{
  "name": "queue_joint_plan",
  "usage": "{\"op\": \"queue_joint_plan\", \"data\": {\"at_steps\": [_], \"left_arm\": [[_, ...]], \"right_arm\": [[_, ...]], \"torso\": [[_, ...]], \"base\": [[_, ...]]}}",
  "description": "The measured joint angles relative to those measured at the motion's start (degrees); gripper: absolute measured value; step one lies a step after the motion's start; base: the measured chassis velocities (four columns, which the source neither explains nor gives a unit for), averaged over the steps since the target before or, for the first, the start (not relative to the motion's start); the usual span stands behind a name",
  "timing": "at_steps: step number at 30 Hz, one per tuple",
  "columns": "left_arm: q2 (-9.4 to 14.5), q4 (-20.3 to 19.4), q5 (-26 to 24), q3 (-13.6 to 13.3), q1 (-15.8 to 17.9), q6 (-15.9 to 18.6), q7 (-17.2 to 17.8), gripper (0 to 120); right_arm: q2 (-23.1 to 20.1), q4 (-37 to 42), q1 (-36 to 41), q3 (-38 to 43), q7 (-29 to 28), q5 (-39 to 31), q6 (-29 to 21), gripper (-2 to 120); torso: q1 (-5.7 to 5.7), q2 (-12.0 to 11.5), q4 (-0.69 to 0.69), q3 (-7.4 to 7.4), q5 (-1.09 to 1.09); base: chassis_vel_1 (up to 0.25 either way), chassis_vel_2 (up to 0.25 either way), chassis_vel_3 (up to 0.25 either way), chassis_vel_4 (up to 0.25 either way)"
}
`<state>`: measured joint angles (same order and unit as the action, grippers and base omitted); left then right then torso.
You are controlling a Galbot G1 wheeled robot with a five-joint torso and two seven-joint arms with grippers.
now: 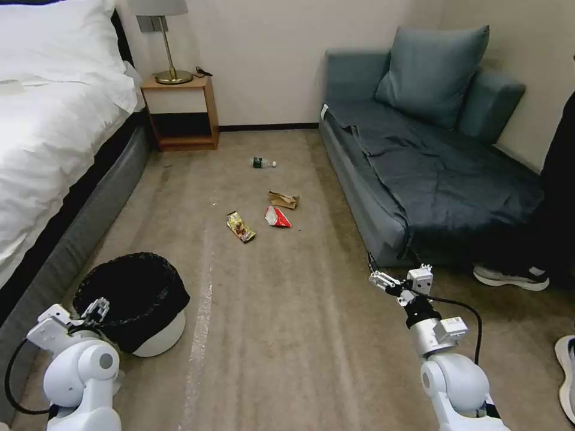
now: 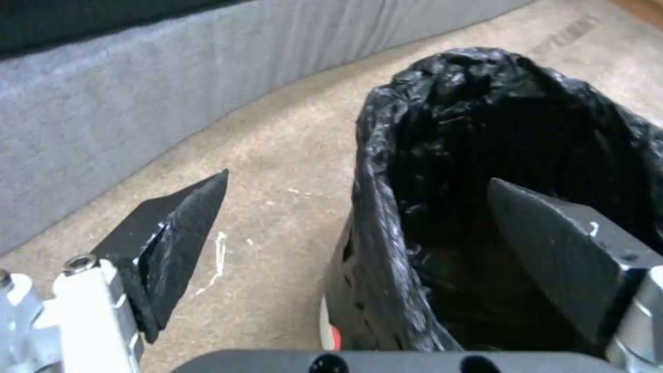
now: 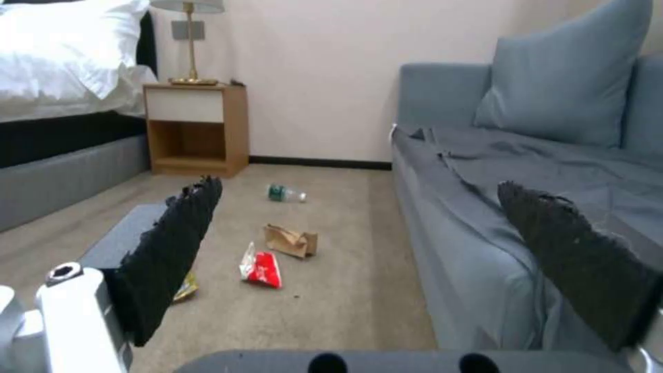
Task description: Pick up the trash bin, then pick up the garbage on the floor and place it into the trash bin.
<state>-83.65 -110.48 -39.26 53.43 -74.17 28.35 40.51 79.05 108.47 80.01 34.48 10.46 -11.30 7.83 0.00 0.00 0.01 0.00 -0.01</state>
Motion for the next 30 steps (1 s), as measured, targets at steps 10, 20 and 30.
{"op": "queue_joint_plan", "data": {"at_steps": [10,20,30], "left_arm": [[0.76,6.87,-5.38,-1.93,3.81,-2.96,-0.87,100],[1.07,11.34,-6.18,-3.85,5.91,-5.05,-3.75,87],[1.10,12.50,-5.65,-3.85,4.87,-6.56,-3.85,50]], "right_arm": [[0.29,0.37,1.28,0.63,1.14,0.23,1.27,100],[0.65,1.12,2.30,1.01,1.97,0.52,2.17,100],[0.36,1.17,1.97,1.77,2.43,0.06,2.27,100]], "torso": [[0.00,0.00,-0.01,0.00,0.01],[0.00,0.00,0.00,0.00,0.03],[0.00,0.01,0.01,-0.02,0.05]], "base": [[0.000,0.000,0.000,0.000],[0.000,0.000,0.000,0.000],[0.000,0.000,0.000,0.000]]}}
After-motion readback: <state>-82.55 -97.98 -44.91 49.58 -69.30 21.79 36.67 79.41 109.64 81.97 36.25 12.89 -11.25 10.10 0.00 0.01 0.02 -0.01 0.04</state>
